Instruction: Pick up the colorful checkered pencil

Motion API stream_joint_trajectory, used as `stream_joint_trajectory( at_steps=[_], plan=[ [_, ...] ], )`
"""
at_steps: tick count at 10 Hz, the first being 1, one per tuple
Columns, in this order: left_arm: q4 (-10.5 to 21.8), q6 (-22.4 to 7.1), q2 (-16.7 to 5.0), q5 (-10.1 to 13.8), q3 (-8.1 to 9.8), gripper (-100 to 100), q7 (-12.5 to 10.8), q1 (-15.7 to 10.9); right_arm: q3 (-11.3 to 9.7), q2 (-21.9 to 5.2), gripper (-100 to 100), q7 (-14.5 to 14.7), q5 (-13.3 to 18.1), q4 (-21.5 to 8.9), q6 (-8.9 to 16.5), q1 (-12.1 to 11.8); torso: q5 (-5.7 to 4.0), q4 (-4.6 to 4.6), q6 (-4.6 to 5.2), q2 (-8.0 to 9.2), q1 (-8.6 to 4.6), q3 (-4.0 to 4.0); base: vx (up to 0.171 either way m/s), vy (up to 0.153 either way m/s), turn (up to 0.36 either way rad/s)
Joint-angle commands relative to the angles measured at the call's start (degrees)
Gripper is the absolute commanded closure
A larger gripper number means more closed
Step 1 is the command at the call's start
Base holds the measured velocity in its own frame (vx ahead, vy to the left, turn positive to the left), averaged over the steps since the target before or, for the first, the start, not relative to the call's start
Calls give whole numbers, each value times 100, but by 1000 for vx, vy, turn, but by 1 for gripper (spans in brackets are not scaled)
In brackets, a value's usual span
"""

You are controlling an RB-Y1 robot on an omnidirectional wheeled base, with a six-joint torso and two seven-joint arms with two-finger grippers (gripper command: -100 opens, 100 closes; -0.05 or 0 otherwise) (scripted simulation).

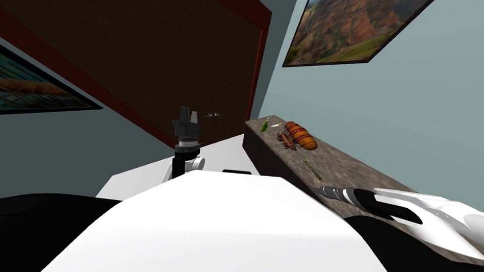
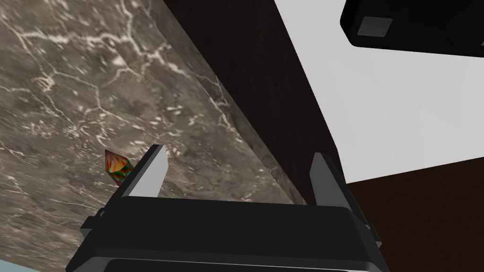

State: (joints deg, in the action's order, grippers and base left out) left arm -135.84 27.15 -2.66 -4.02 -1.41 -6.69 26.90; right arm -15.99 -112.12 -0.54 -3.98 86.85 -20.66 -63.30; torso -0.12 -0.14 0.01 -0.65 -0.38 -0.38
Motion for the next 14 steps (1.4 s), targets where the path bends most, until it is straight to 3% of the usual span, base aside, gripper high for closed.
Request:
stream_joint_trajectory(
  at_steps=[1, 2, 4, 5, 8, 10, 14],
  plan=[
    [0, 0, 0, 0, 0, 0, 0, 0, 9, 74, -100, -286, 286, -21, 46, 72, 0, 0, 0, 0, 0, 0, 84, -42, -8],
    [0, 0, 1, 0, 0, 0, 0, -1, 9, 74, -100, -353, 494, -21, 46, 72, 4, 4, 1, 22, 20, 12, 16, 7, -13],
    [0, 0, 1, 0, -1, 0, 0, -2, 9, 74, -100, -353, 565, -21, 46, 72, 12, 15, 3, 63, 48, 37, -15, 17, -3],
    [0, 0, 1, 0, -1, 0, 0, -2, -8, -109, -100, -332, 741, -146, 198, -102, 13, 17, 3, 70, 50, 41, 134, -102, 127],
    [0, 0, 0, 0, 0, 0, 0, 0, -8, -109, -100, -332, 741, -146, 198, -102, 2, 2, 1, 12, 12, 6, 120, -72, 35],
    [0, 0, 0, 0, -1, 0, 0, -1, -34, -187, -100, -313, 924, -156, 320, -305, 7, 5, -1, 18, 19, 12, 159, -93, 119],
    [0, 0, 0, 0, 0, 0, 0, -1, 14, -107, -100, -370, 1011, -79, 309, -418, -2, 3, 1, 19, -3, 10, 107, -110, 34]
  ],
)
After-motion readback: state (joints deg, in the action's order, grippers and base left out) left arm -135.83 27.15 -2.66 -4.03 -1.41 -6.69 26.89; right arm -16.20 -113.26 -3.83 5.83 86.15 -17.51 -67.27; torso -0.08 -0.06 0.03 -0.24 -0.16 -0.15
